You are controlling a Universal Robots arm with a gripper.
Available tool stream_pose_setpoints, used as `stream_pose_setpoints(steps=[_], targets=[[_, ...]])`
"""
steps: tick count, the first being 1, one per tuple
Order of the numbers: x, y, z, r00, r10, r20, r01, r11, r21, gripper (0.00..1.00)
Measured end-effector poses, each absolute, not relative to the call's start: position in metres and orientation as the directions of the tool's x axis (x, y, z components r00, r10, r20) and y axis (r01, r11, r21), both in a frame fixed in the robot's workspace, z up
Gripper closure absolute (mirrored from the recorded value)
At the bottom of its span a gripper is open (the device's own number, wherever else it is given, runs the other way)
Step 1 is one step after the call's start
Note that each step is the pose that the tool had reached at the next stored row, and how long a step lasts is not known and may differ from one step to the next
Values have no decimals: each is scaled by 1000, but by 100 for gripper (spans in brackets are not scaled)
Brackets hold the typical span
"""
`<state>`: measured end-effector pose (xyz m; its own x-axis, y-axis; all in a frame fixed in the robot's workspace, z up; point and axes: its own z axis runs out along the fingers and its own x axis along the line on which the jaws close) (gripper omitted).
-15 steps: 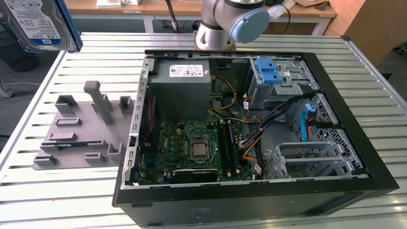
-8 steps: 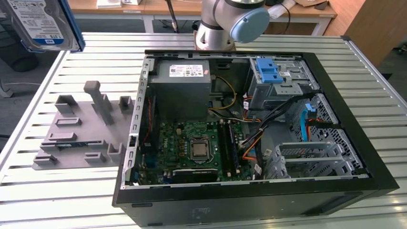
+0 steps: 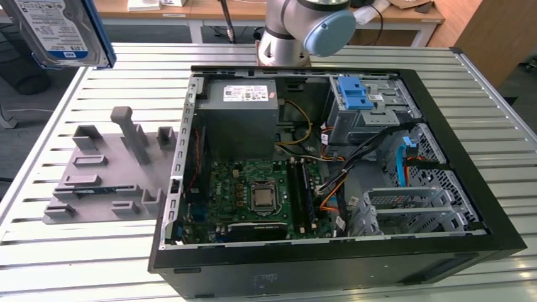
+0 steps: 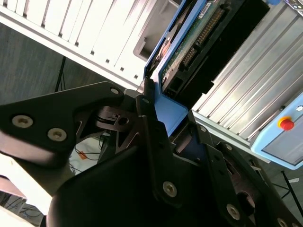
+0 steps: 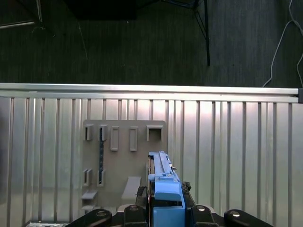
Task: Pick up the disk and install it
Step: 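Pick up the disk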
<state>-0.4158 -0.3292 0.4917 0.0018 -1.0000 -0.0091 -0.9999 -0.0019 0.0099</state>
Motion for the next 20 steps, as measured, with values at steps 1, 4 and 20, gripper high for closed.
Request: stream_pose_setpoints(steps=[1,4,20], targets=[[-415,-329,492,2,-1000,-9,-1000,-2,10,64],[-413,-329,492,2,-1000,-9,-1000,-2,10,64],[-397,-329,492,2,-1000,-9,-1000,-2,10,64]])
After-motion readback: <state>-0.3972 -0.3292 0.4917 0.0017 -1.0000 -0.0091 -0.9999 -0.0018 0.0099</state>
